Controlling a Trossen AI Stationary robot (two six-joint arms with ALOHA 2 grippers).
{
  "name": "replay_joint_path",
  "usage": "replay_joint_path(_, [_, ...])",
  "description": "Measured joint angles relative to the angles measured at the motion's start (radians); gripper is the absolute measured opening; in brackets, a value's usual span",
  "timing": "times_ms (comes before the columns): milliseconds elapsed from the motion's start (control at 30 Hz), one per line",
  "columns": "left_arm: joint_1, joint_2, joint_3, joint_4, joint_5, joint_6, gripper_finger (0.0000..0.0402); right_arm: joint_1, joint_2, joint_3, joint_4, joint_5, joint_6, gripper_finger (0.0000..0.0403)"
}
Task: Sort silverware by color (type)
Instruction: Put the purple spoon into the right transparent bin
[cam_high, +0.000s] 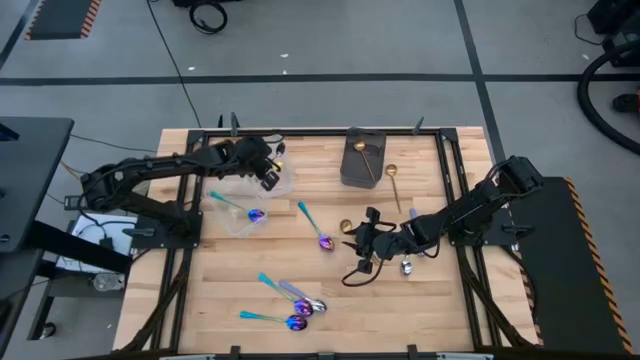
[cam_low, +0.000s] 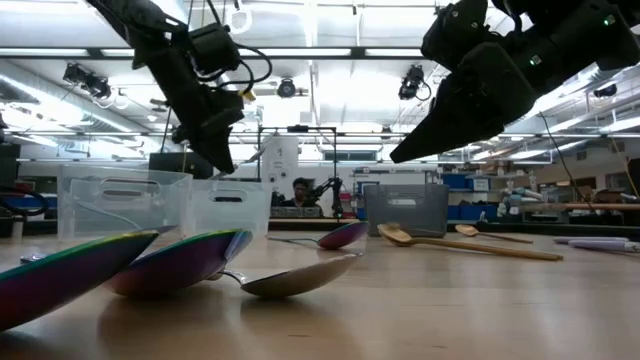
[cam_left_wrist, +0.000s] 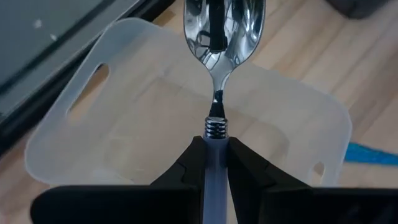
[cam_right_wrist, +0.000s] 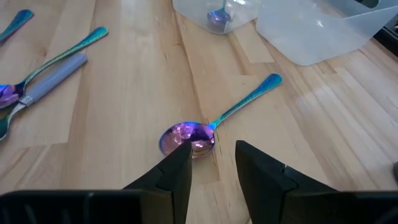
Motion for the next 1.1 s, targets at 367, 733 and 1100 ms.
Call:
replay_joint_path(367, [0.093, 0.017, 0.001, -0.028, 0.105, -0.255, 0.0060, 0.000, 0.000, 0.000, 0.005, 0.000, 0.021, 0.0133])
replay_joint_path(733, [0.089, 0.065, 0.001, -0.023, 0.108, -0.293, 0.0100, 0.000, 0.000, 0.000, 0.035, 0.003, -0.006, 0.0133])
replay_joint_path(1100, [-0.027, -0.006, 0.001, 0.106, 0.105, 0.053, 0.0156, -0.001, 0.000, 0.000, 0.024, 0.006, -0.001, 0.0133])
